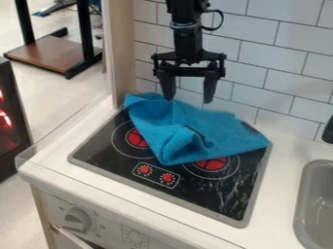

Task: Unfold the cloth To Bottom Right

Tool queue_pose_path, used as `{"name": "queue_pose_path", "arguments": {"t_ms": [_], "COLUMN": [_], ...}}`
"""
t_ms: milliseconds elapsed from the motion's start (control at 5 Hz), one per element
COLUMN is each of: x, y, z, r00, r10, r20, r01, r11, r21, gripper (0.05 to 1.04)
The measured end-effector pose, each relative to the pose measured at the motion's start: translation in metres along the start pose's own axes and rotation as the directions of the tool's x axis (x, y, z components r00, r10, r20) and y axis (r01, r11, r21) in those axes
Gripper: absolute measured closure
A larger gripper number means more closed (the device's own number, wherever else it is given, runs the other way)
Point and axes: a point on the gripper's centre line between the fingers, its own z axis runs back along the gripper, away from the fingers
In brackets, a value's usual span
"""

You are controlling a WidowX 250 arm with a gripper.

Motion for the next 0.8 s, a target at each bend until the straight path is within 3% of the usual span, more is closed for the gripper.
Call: {"name": "queue_pose_path", "arguments": {"t_ms": [600, 800], "x": [-0.016, -0.017], "y": [0.021, 0.033], "z": [-0.041, -0.06], "r00": [0.996, 0.992], "r10": [0.031, 0.067], "r20": [-0.081, -0.111], "r01": [-0.025, -0.058], "r11": [0.997, 0.995], "r21": [0.079, 0.083], "gripper": [0.084, 0.085]}}
